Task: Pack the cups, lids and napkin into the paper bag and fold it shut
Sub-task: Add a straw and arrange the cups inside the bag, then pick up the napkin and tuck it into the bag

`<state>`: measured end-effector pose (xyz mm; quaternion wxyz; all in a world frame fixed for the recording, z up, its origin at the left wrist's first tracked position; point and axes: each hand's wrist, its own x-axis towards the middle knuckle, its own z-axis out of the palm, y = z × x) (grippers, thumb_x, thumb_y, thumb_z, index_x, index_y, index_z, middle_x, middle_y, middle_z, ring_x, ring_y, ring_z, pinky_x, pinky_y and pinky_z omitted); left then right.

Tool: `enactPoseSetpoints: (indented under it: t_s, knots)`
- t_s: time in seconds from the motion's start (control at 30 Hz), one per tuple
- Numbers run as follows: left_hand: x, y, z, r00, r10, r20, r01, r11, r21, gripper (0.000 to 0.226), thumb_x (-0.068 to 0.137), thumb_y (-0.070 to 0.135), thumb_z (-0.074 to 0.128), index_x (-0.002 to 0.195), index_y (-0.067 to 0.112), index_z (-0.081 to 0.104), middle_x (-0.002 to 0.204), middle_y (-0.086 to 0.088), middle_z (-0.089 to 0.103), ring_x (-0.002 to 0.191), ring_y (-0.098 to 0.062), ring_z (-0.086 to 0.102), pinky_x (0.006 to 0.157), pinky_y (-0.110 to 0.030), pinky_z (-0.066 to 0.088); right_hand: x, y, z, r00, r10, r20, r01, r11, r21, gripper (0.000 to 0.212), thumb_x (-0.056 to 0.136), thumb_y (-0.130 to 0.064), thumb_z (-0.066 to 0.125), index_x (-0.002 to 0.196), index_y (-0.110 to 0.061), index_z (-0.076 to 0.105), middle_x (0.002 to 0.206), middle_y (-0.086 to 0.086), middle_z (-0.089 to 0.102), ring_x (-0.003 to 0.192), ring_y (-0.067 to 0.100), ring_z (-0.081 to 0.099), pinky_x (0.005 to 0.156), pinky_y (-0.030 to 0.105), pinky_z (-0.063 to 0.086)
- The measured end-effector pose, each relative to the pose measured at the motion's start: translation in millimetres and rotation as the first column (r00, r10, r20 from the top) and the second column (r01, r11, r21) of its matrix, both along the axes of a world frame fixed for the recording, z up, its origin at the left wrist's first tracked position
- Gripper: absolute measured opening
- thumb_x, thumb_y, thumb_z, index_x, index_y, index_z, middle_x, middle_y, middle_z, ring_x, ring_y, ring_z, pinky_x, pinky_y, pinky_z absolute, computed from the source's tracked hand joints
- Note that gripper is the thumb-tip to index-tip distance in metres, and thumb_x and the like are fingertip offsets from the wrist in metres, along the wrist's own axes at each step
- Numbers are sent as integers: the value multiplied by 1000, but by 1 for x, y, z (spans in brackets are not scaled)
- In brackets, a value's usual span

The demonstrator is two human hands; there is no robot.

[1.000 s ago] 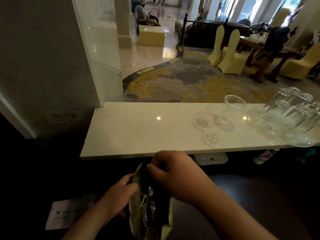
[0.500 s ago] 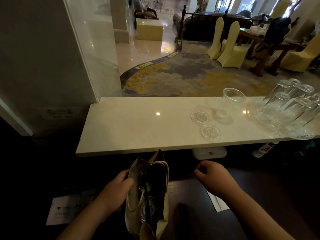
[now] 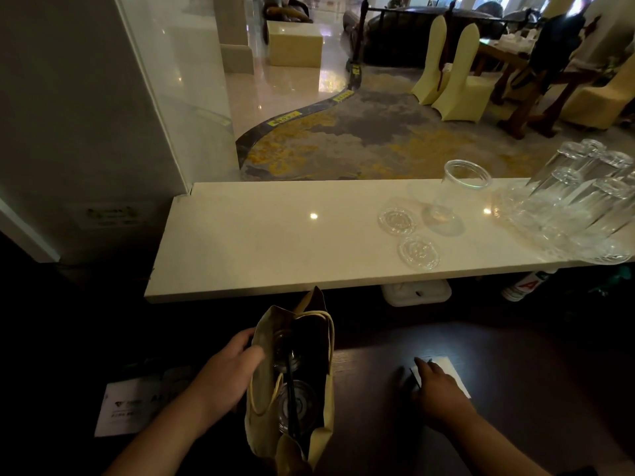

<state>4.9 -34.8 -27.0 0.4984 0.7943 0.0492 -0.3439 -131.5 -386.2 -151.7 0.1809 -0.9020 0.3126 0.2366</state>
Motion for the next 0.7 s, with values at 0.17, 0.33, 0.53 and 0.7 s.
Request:
enactPoseSetpoints:
  t_s: [0.17, 0.33, 0.53, 0.7]
  knots:
    - [0, 0, 1, 1000, -11, 1, 11, 1000, 9, 30, 96, 33, 56, 122, 43, 65, 100, 0, 78, 97, -21, 73, 84, -39, 55, -7, -5, -14, 998, 15, -59, -16, 1000, -22, 83, 95, -40, 54, 160, -27, 4, 164, 13, 14, 142, 37, 33, 113, 44, 35]
    - [1, 1, -2, 1000, -11, -2, 11, 1000, 15, 26, 99, 30, 55, 117, 45, 66, 98, 0, 79, 96, -21, 73, 86, -41, 56, -9, -12, -30, 993, 16, -116, -15, 1000, 9, 85, 91, -46, 53, 159, -32, 4, 162, 11, 13, 137, 40, 36, 110, 50, 39]
    - [1, 2, -5, 1000, -3, 1, 3, 1000, 20, 27, 92, 36, 55, 111, 49, 69, 95, 1, 80, 96, -22, 74, 94, -49, 55, -1, 6, -29, 983, 85, -163, -76, 995, 59, 86, 87, -50, 55, 158, -35, 8, 165, 15, 6, 142, 45, 30, 113, 51, 36]
    - [-1, -4, 3, 1000, -10, 2, 10, 1000, 21, 26, 99, 30, 53, 115, 46, 65, 102, 1, 77, 98, -19, 71, 84, -37, 53, 10, 51, -25, 960, 244, -137, -235, 969, 81, 91, 86, -53, 60, 158, -36, 8, 167, 14, 2, 146, 41, 24, 114, 51, 35]
